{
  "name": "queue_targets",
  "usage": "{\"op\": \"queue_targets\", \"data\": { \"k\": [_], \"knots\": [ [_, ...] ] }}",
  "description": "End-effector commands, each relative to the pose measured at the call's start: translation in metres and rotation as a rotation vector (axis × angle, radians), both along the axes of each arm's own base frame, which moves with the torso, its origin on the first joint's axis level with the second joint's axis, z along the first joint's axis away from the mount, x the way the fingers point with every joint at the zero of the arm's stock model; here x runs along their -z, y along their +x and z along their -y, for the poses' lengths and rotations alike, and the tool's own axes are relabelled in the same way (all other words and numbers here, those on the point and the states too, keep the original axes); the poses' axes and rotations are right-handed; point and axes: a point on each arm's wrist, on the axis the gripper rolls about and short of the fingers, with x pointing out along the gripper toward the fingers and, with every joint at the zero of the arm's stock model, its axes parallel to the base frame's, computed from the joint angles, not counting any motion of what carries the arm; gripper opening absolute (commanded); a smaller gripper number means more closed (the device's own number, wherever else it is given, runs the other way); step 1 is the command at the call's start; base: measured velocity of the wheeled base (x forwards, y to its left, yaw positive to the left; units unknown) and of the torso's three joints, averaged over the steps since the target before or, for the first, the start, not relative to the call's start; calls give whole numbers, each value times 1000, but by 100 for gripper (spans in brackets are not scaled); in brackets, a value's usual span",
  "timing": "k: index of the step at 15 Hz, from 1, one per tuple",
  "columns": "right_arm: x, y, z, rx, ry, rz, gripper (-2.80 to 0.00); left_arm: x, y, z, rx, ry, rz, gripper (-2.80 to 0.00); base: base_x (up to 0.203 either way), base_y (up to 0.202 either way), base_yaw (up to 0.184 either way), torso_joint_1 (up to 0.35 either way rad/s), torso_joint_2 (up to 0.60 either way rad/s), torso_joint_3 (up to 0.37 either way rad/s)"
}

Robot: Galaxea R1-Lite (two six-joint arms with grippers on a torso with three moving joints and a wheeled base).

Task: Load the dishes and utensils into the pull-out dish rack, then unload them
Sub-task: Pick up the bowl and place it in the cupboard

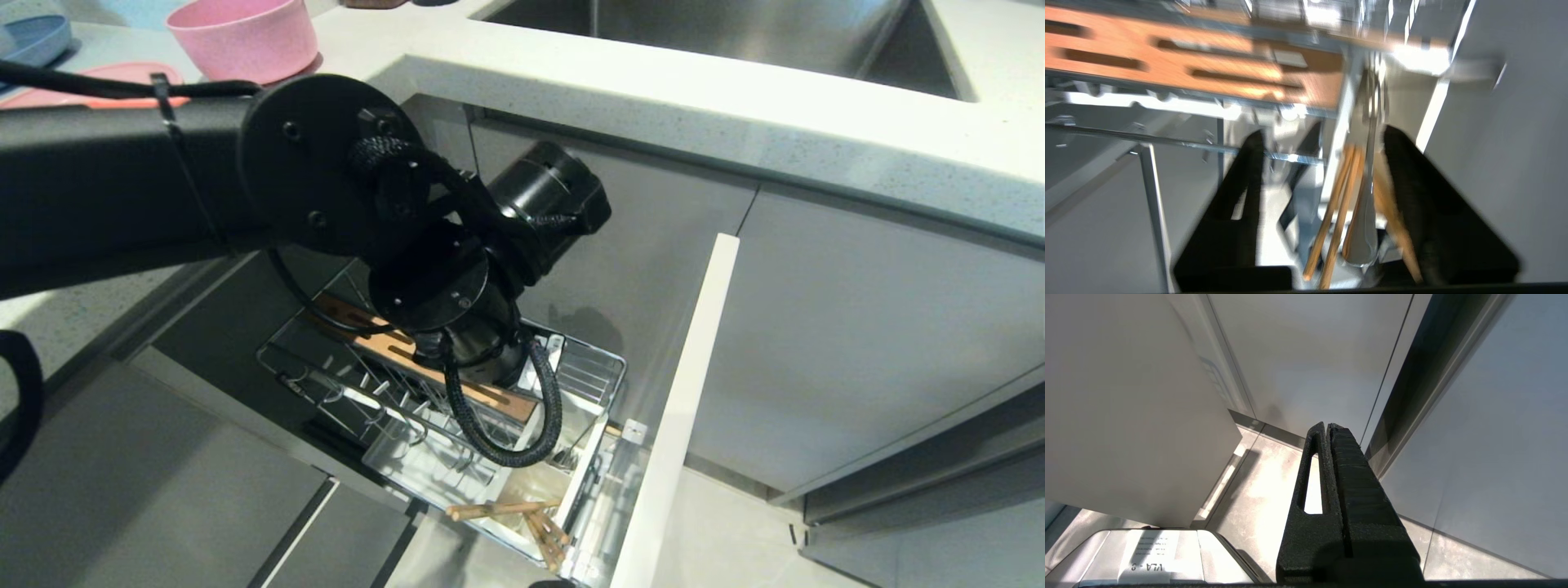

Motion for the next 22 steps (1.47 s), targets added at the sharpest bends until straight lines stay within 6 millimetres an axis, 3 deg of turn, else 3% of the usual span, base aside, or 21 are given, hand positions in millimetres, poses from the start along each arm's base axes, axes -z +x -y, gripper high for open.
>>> {"op": "queue_targets", "data": {
  "k": [1,6,11,15,18,22],
  "knots": [
    [0,0,0,-1,0,0,-280,-15,-8,-8,-27,-45,50,-280,0,0,0,0,0,0],
    [0,0,0,-1,-1,-2,-280,-65,-31,-32,-89,-281,204,-280,0,0,0,0,0,0],
    [0,0,0,-1,0,-1,-280,-131,-55,-81,-148,-589,453,-280,0,0,0,0,0,0],
    [0,0,0,-1,0,-1,-280,-173,-56,-124,-132,-567,747,-280,0,0,0,0,0,0],
    [0,0,0,1,-1,-1,-280,-189,-56,-136,-86,-533,882,-280,0,0,0,0,0,0],
    [0,0,0,0,0,-1,-280,-193,-46,-148,-51,-483,919,-280,0,0,0,0,0,0]
  ]
}}
